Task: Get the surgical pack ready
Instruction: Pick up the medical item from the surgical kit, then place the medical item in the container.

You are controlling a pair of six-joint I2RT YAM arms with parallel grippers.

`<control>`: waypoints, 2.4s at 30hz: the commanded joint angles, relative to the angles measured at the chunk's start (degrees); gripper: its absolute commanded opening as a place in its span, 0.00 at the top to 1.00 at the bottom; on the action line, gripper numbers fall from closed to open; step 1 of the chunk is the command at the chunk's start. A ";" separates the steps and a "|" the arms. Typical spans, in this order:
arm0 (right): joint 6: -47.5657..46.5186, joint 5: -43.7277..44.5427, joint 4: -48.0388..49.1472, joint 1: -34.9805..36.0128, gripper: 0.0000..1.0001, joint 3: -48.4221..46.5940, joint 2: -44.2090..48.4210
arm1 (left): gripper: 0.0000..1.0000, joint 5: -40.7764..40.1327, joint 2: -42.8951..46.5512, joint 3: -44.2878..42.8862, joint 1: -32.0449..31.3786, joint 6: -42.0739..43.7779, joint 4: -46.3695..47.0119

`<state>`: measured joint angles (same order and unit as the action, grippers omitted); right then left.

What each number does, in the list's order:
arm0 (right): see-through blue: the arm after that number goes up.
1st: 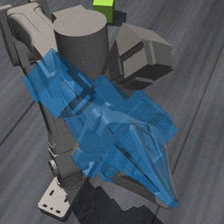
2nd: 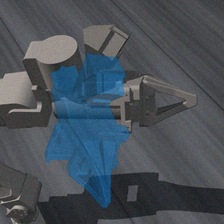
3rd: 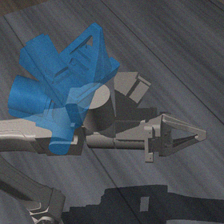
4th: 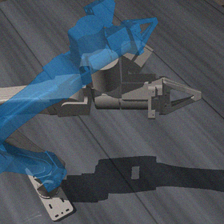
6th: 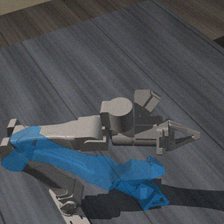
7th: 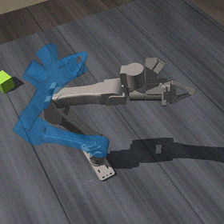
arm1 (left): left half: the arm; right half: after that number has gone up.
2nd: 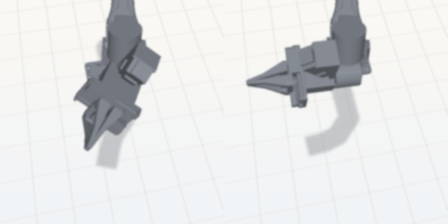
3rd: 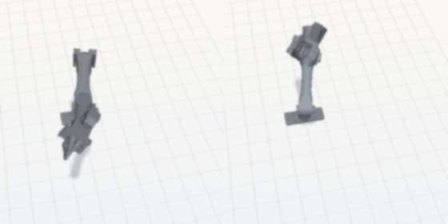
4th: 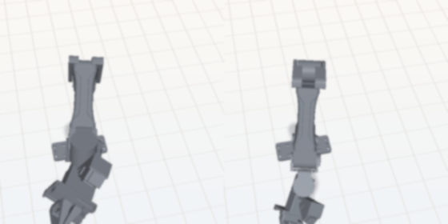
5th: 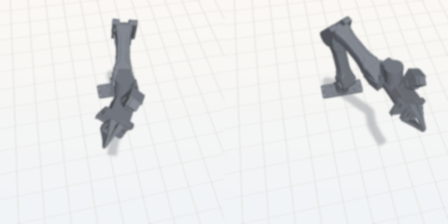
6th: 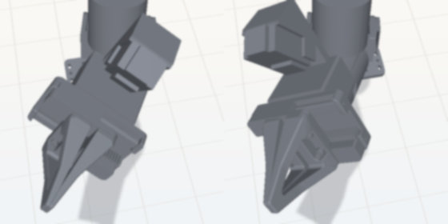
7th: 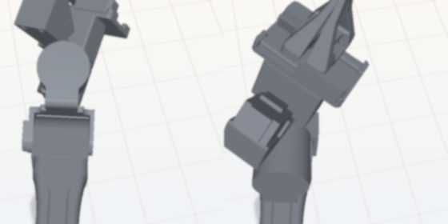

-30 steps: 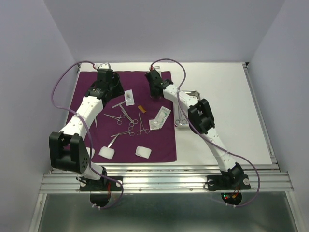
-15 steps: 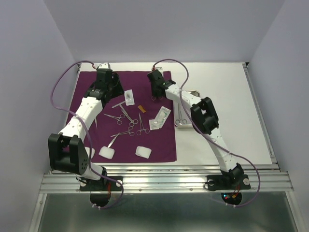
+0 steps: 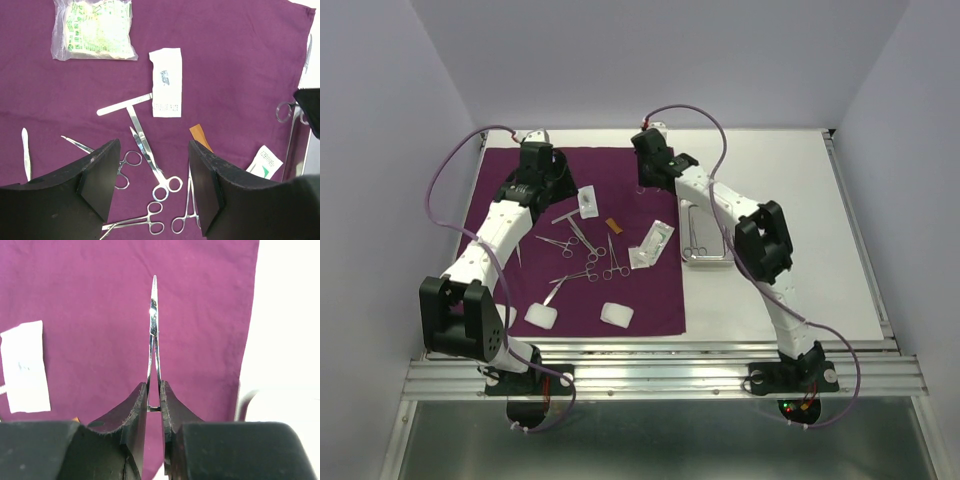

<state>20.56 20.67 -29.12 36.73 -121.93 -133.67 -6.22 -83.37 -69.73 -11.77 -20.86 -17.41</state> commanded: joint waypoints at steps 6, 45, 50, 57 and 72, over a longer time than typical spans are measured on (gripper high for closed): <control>0.45 3.24 4.16 -0.43 0.87 13.27 14.55 | 0.32 0.15 2.87 0.13 0.17 0.82 0.62; 0.80 2.01 12.51 -3.33 0.76 55.22 34.00 | 0.30 -0.37 4.01 0.48 0.17 -0.23 -0.78; 0.54 0.96 11.99 -3.33 0.64 54.43 34.44 | 0.30 -0.46 4.18 0.57 0.08 -0.32 -0.78; -0.96 -0.28 8.91 -2.28 0.46 49.16 36.37 | 0.28 -0.72 4.01 0.30 0.08 -0.58 -1.13; 2.82 -3.00 5.40 15.29 0.47 30.45 19.60 | 0.27 -7.66 6.82 -0.49 0.43 -1.20 -5.61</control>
<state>21.65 18.83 -21.89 48.75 -86.52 -109.65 -9.80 -80.42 -69.73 -11.77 -21.61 -21.28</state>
